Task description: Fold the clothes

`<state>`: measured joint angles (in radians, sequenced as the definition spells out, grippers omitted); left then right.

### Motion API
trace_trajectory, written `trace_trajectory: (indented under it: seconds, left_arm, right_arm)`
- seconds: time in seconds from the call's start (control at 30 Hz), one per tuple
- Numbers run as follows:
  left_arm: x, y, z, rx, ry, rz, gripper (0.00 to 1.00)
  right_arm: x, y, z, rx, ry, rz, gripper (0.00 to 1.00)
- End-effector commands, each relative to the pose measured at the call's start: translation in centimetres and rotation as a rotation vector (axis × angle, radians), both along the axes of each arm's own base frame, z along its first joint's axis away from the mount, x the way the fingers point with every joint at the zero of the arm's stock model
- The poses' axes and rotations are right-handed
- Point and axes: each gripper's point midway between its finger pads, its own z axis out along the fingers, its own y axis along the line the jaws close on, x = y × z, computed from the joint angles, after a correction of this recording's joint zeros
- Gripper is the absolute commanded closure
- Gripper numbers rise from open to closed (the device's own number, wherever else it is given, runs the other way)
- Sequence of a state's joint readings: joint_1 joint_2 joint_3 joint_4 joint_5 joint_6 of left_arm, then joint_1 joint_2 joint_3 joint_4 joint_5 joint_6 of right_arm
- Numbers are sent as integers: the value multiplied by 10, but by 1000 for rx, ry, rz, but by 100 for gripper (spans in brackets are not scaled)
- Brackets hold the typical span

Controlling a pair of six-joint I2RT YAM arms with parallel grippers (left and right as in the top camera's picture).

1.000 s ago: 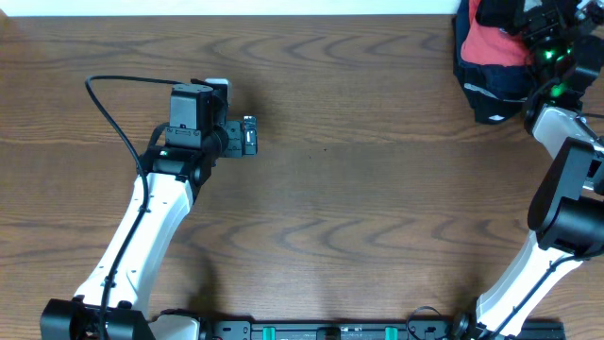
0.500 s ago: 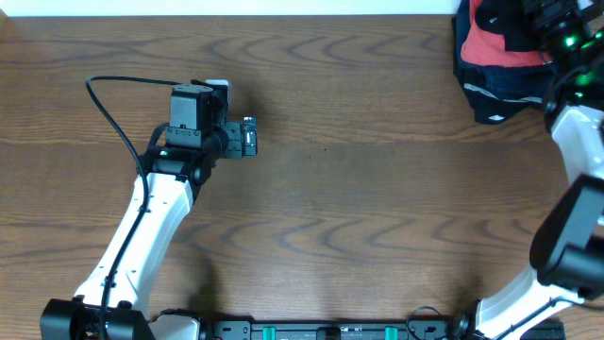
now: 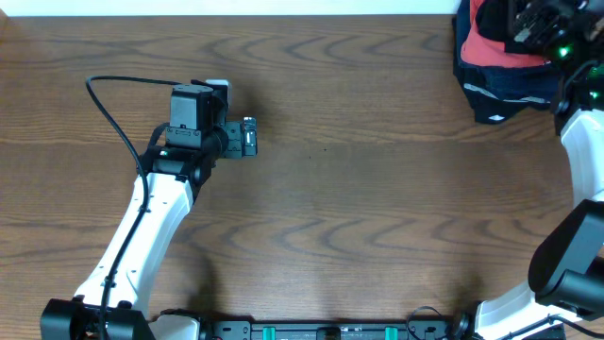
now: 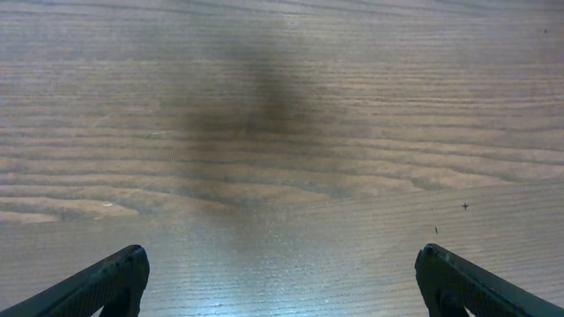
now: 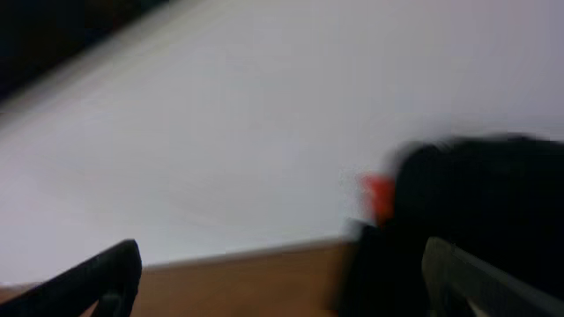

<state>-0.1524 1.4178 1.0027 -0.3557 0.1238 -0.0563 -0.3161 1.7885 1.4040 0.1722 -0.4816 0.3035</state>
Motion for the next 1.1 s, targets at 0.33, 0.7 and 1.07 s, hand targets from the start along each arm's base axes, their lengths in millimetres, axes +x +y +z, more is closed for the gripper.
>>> trace_trajectory:
  seconds: [0.33,0.7,1.07]
  left_arm:
    - [10,1,9,-8,-39,14,2]
    - [10,1,9,-8,-39,14,2]
    - [10,1,9,-8,-39,14,2]
  right_arm:
    - [42,-23,29,-486,-56,-229,1]
    - [108,-50,-2,-480,17,-230,1]
    - [136,-90,-104,-454,129,-227,1]
